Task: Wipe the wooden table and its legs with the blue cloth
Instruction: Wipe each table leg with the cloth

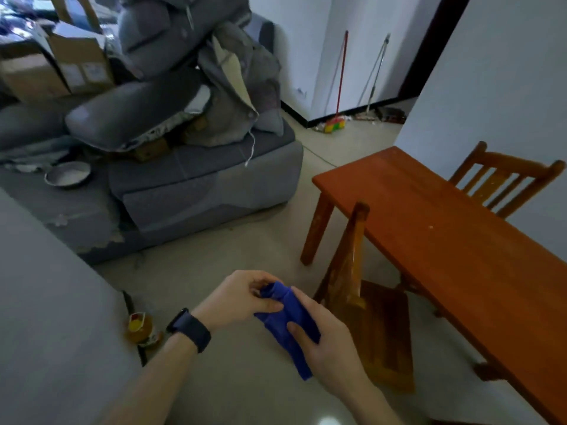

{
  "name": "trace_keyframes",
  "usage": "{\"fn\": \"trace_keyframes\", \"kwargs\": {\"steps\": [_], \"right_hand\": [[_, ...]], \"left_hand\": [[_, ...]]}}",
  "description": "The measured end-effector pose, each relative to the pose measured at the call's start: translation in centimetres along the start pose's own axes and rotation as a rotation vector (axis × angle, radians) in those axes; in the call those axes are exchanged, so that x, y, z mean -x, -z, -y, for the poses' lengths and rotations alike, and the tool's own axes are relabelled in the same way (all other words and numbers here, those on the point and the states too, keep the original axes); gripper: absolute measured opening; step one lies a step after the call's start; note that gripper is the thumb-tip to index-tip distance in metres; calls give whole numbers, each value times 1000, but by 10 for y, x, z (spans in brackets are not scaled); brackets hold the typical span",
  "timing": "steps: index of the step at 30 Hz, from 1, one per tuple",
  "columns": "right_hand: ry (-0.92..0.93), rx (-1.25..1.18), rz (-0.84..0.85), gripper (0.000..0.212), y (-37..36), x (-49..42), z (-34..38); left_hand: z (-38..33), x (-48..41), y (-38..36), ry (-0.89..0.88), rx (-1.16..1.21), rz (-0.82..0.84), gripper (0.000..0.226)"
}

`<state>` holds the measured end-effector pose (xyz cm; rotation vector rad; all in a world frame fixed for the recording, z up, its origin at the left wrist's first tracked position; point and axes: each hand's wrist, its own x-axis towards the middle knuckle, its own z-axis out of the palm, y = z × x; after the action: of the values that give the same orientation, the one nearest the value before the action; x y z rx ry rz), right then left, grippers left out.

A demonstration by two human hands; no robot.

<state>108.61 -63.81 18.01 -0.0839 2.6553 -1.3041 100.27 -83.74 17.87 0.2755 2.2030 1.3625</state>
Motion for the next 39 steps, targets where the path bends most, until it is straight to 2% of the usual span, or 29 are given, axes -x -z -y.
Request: {"fn": "trace_keyframes", "kwargs": {"steps": [9, 17, 23, 28, 34, 39], "right_hand": [[-23, 31, -80, 48, -23, -113, 9], [-99, 36, -180, 43, -7, -264, -6], [-231, 116, -257, 41, 18, -382, -24], [-362, 230, -249, 44, 46, -455, -38], [-578, 237, -374, 49, 66, -509, -63], [-848, 166, -537, 48, 47, -546, -70]], "left_hand": [[16, -93, 84, -23, -221, 69, 24], [3, -231, 164, -66, -419, 127, 20], [-2, -338, 259, -48, -642, 11, 25], [-16, -429, 316, -168, -968, -24, 26], [-18, -556, 322, -290, -1069, 144, 29], [-20, -660, 291, -455, -1115, 441, 31]]}}
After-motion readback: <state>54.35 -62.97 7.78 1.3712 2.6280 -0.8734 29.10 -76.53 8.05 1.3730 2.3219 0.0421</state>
